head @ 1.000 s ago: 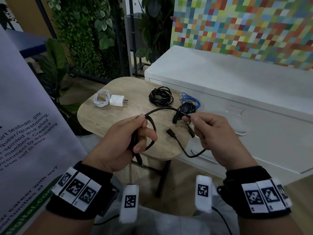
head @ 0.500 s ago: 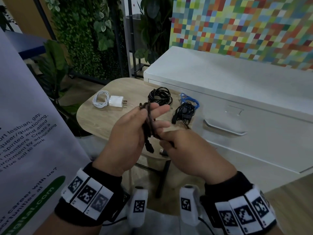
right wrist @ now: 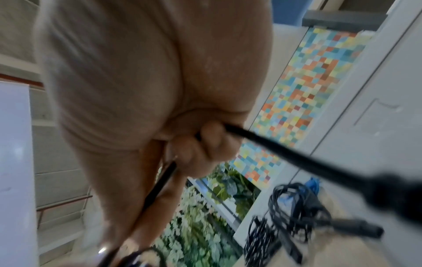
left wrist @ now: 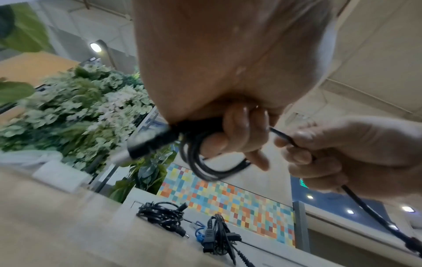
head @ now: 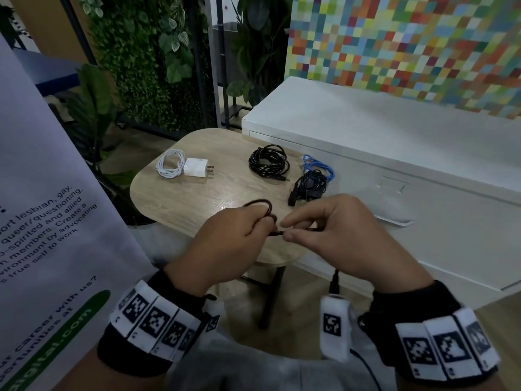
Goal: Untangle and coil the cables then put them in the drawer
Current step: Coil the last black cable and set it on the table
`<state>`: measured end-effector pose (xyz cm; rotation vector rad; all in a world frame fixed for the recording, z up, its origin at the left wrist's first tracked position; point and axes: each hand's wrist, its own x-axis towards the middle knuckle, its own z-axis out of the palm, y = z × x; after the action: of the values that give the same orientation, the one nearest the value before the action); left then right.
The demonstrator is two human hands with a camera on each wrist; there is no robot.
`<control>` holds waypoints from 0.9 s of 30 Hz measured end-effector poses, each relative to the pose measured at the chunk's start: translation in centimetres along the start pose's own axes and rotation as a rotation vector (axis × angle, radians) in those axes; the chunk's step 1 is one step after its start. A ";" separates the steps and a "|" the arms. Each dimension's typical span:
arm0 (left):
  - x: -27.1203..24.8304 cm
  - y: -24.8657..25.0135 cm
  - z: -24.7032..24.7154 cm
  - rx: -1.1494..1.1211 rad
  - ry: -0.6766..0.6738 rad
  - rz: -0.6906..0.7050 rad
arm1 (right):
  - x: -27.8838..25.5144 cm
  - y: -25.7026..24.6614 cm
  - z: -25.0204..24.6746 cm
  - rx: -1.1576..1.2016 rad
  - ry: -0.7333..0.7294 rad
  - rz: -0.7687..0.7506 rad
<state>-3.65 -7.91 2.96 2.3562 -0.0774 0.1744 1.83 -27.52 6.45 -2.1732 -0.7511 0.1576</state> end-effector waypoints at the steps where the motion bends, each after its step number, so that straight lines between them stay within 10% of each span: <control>1: 0.0 -0.1 -0.1 -0.116 -0.035 -0.044 | 0.0 0.2 -0.5 0.010 -0.006 0.007; 8: -0.2 0.1 -1.4 -0.773 -0.207 -0.273 | -0.2 1.5 -3.0 0.035 0.027 0.061; 13: -0.3 0.5 -1.1 -1.180 -0.362 -0.281 | 1.1 2.3 -1.9 -0.382 0.272 -0.037; 17: -0.2 1.4 -0.1 -1.297 -0.399 -0.300 | 1.8 2.2 0.1 -0.016 0.413 0.014; 27: 0.3 1.0 0.0 -1.235 -0.251 -0.333 | 1.5 0.2 2.3 0.829 0.172 0.237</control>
<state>-3.46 -8.64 3.72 1.1174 0.0747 -0.2745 2.30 -25.29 5.00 -1.4437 -0.2461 0.3324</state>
